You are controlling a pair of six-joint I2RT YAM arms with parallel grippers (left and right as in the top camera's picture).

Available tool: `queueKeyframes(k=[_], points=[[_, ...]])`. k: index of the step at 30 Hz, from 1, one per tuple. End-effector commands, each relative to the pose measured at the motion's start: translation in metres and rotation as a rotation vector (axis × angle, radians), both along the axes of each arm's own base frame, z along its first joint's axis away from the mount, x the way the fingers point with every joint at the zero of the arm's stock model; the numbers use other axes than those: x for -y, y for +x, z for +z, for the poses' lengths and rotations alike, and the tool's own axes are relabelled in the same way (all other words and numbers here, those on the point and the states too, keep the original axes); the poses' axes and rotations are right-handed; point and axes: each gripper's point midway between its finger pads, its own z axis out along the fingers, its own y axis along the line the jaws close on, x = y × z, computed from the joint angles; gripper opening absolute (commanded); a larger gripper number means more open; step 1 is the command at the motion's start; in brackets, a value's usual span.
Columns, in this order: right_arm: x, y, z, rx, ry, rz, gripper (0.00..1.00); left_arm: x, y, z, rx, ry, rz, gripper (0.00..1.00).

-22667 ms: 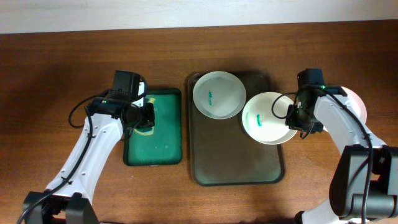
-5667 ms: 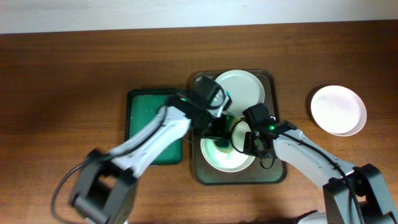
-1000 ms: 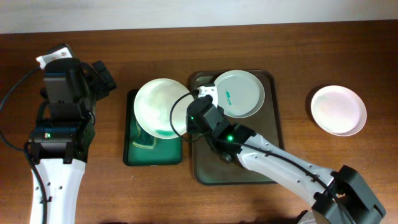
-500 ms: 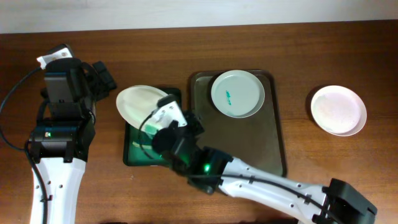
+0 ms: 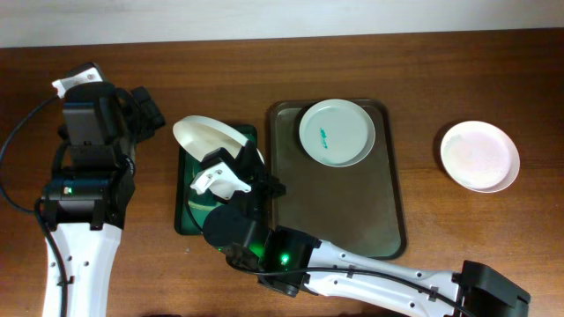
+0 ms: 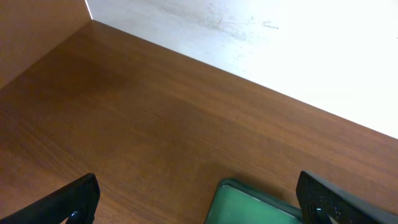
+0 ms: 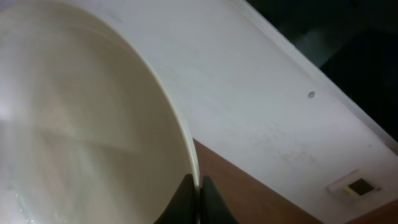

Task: Clean dirty plates on tray and stack at the side
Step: 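Carry the plate right and stack it on the plate beside the tray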

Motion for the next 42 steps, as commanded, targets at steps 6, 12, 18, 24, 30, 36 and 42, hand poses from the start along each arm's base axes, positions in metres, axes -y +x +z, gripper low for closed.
queueKeyframes(k=[6, 12, 18, 24, 30, 36, 42], points=[[0.001, 0.028, -0.056, -0.287, 0.381, 0.066, 0.04, -0.001, 0.000, 0.004, 0.010, -0.008, 0.008, 0.99], [-0.027, 0.023, -0.099, -0.786, 0.716, 0.332, 0.04, -0.001, 0.000, 0.004, 0.010, -0.008, 0.008, 0.99], [0.047, 0.057, -0.115, -0.889, 0.849, 0.108, 0.04, -0.001, 0.000, 0.004, 0.010, -0.008, 0.008, 0.99], [0.184, 0.095, -0.094, -0.816, 1.015, -0.152, 0.04, -0.001, 0.000, 0.004, 0.010, -0.008, 0.008, 0.99], [0.402, 0.069, -0.124, -0.713, 1.209, -0.735, 0.04, -0.001, 0.000, 0.004, 0.010, -0.008, 0.008, 0.99], [0.545, -0.022, -0.140, -0.537, 1.378, -1.193, 0.04, -0.001, 0.000, 0.004, 0.010, -0.008, 0.008, 0.99], [0.575, -0.053, -0.150, -0.503, 1.383, -1.337, 0.04, -0.001, 0.000, 0.004, 0.010, -0.008, 0.008, 0.99]])
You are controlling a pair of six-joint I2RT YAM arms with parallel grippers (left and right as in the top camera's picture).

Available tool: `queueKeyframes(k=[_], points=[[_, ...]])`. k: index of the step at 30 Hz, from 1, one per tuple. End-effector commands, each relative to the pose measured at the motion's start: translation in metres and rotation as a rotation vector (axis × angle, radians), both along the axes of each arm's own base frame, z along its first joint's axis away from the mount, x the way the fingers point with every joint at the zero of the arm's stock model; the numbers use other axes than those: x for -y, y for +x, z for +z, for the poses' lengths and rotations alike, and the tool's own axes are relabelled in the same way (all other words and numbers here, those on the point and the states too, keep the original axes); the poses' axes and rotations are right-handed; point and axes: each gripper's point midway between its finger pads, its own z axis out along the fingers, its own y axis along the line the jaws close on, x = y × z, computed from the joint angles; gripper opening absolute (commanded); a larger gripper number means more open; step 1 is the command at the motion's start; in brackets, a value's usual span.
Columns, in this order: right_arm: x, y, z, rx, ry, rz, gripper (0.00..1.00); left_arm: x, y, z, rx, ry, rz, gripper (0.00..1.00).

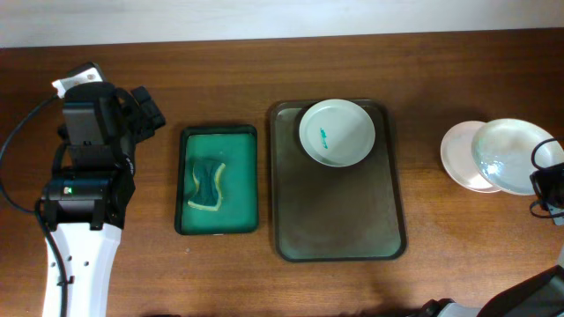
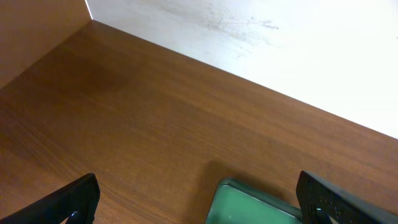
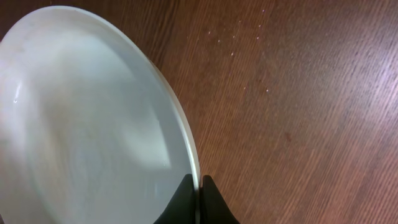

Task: Clean dirty plates on tray and stack at the side
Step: 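Carry the plate right and stack it on the plate beside the tray, then move the right gripper back and grip the green-printed plate's rim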

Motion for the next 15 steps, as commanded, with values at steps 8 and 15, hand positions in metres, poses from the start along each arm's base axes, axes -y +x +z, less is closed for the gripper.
queueKeyframes(k=[8, 15], points=[[-0.009, 0.025, -0.055, -0.043, 0.093, 0.057, 0.04, -0.001, 0.000, 0.004, 0.010, -0.008, 0.008, 0.99], [-0.019, 0.045, -0.067, -0.059, 0.066, 0.143, 0.54, -0.001, 0.000, 0.004, 0.010, -0.008, 0.008, 0.99]])
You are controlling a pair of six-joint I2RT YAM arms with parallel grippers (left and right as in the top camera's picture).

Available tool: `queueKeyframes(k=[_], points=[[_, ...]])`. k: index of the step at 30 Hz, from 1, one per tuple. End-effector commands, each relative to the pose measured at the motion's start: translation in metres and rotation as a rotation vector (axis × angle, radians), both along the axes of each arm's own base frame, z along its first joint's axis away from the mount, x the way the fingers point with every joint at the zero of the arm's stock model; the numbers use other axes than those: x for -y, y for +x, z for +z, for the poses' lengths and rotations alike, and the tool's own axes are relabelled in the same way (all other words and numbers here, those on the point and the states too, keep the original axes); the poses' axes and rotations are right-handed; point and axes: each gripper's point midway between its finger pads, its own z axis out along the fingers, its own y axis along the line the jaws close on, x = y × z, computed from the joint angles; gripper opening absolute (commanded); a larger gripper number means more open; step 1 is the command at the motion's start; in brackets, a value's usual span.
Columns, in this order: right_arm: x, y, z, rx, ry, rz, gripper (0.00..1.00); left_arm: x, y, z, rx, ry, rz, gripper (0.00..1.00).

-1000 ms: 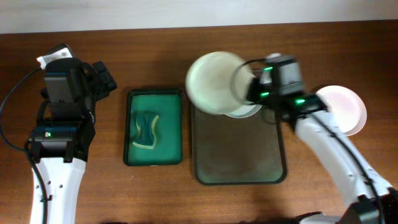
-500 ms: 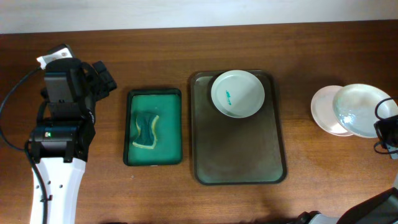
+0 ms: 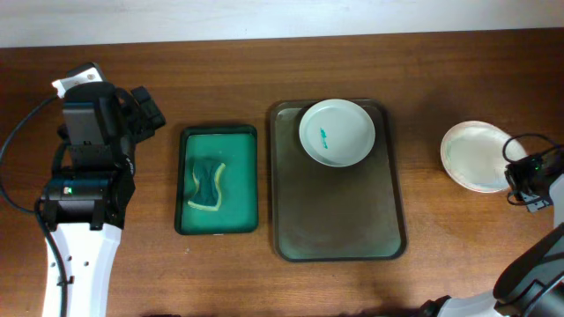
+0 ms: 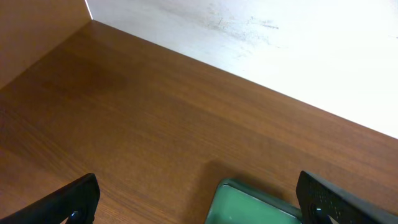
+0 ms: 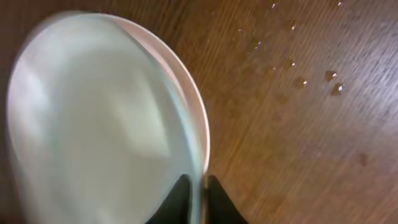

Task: Clean dirty plates on tray and stack at the side
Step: 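Move the right gripper back and grip the green-printed plate's rim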

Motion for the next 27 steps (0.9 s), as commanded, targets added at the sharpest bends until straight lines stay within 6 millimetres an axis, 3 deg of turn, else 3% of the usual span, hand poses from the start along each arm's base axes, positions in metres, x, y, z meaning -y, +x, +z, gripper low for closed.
queueKeyframes(k=[1, 4, 8, 14, 18, 20, 23, 26, 27], points=[[-0.012, 0.005, -0.004, -0.019, 0.001, 0.099, 0.68, -0.001, 0.000, 0.004, 0.010, -0.008, 0.008, 0.99], [-0.038, 0.021, -0.003, 0.010, 0.024, 0.260, 0.68, -0.001, 0.000, 0.004, 0.010, -0.008, 0.008, 0.99], [-0.089, 0.049, -0.003, 0.008, -0.008, 0.509, 0.69, -0.001, 0.000, 0.004, 0.010, -0.008, 0.008, 0.99], [-0.202, 0.086, 0.000, 0.037, -0.039, 0.845, 0.70, -0.001, 0.000, 0.004, 0.010, -0.008, 0.008, 0.99], [-0.252, 0.101, 0.004, 0.062, -0.124, 0.978, 0.69, -0.001, 0.000, 0.004, 0.010, -0.008, 0.008, 0.99], [-0.262, 0.104, 0.005, 0.053, -0.185, 1.006, 0.71, -0.001, 0.000, 0.004, 0.010, -0.008, 0.008, 0.99], [-0.269, 0.105, 0.006, 0.024, -0.277, 1.023, 0.87, -0.001, 0.000, 0.004, 0.010, -0.008, 0.008, 1.00], [-0.273, 0.112, 0.010, 0.048, -0.314, 1.024, 0.86, -0.001, 0.000, 0.004, 0.010, -0.008, 0.008, 0.99], [-0.275, 0.118, 0.013, 0.072, -0.333, 1.061, 0.78, -0.001, 0.000, 0.004, 0.010, -0.008, 0.008, 0.99]])
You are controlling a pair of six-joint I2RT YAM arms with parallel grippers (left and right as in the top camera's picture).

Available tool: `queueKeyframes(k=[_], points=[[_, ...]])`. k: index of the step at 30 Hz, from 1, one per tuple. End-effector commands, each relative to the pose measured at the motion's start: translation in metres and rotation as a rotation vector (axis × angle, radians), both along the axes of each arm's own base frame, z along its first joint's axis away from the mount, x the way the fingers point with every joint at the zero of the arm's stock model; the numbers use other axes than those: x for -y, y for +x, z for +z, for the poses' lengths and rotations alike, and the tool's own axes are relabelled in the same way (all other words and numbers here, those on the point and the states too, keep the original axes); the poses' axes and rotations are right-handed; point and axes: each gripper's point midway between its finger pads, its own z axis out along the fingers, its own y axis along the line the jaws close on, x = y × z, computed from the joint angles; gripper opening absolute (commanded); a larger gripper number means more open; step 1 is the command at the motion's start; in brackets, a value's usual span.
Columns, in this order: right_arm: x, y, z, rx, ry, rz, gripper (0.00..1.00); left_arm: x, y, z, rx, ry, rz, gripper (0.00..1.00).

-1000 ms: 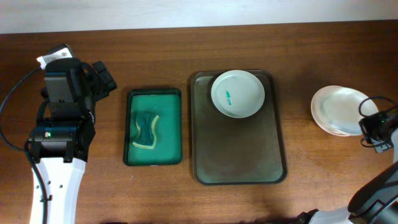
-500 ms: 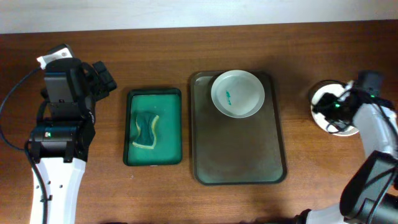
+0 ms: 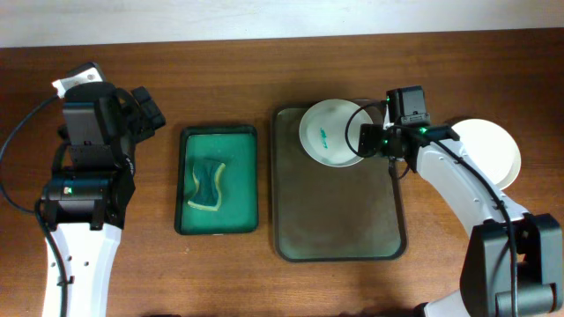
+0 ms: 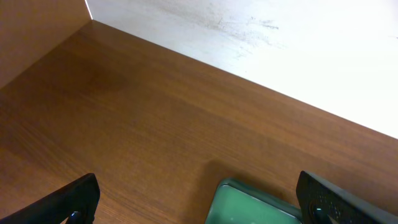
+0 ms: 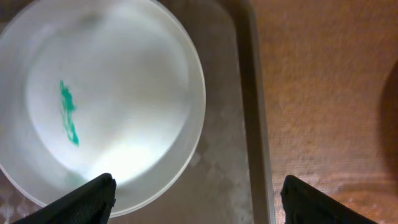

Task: Clean dirty plates on tray and stack at the side
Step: 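Move the right gripper back and grip the green-printed plate's rim, then slide the green-printed plate down to the tray's center with the right gripper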

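One dirty white plate (image 3: 333, 132) with a green smear lies at the far end of the dark tray (image 3: 339, 220); the right wrist view shows it as the plate (image 5: 99, 99) below. My right gripper (image 3: 381, 141) hangs open over the plate's right rim and the tray's right edge, its fingers (image 5: 93, 199) wide apart and nothing between them. Clean white plates (image 3: 493, 151) sit stacked on the table to the right of the tray. My left gripper (image 4: 198, 202) stays open at the far left, above bare wood.
A green basin (image 3: 218, 180) with a cloth (image 3: 204, 185) in it stands left of the tray; its corner (image 4: 249, 199) shows in the left wrist view. A white wall (image 4: 280, 43) borders the table's far edge.
My right gripper was shut on a clean plate resting on the pink plate at the right. Now it is open over the dirty plate on the tray, and the clean plate stays on the stack.
My right gripper first held a white plate over the green basin. Then it held that plate at the far right beside the pink plate, then down on it. Now the plate lies there and the gripper is open at the tray. The left arm stayed still.
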Motion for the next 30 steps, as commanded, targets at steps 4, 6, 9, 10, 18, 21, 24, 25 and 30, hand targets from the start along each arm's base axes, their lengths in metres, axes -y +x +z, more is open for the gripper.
queueKeyframes(k=[4, 6, 9, 10, 18, 21, 24, 25, 30], points=[[-0.003, 0.032, 0.030, 0.103, -0.071, 0.120, 0.64, -0.001, 0.000, 0.004, 0.010, -0.008, 0.008, 0.99], [-0.007, 0.046, 0.047, 0.072, -0.069, 0.147, 0.63, -0.001, 0.000, 0.004, 0.010, -0.008, 0.008, 0.99], [-0.009, 0.064, 0.035, -0.004, -0.079, 0.161, 0.56, -0.001, 0.000, 0.004, 0.010, -0.008, 0.008, 0.99], [-0.009, 0.067, 0.025, -0.018, -0.080, 0.162, 0.54, -0.001, 0.000, 0.004, 0.010, -0.008, 0.008, 1.00], [-0.005, 0.063, -0.053, -0.176, -0.104, 0.159, 0.38, -0.001, 0.000, 0.004, 0.010, -0.008, 0.009, 0.99], [-0.003, 0.060, -0.065, -0.204, -0.116, 0.156, 0.33, -0.001, 0.000, 0.004, 0.010, -0.008, 0.008, 0.99], [-0.003, 0.058, -0.068, -0.218, -0.116, 0.157, 0.14, -0.001, 0.000, 0.004, 0.010, -0.008, 0.008, 0.99], [-0.002, 0.056, -0.069, -0.226, -0.116, 0.157, 0.09, -0.001, 0.000, 0.004, 0.010, -0.008, 0.009, 0.99], [-0.001, 0.031, -0.062, -0.312, -0.113, 0.163, 0.04, -0.001, 0.000, 0.004, 0.010, -0.008, 0.008, 0.99]])
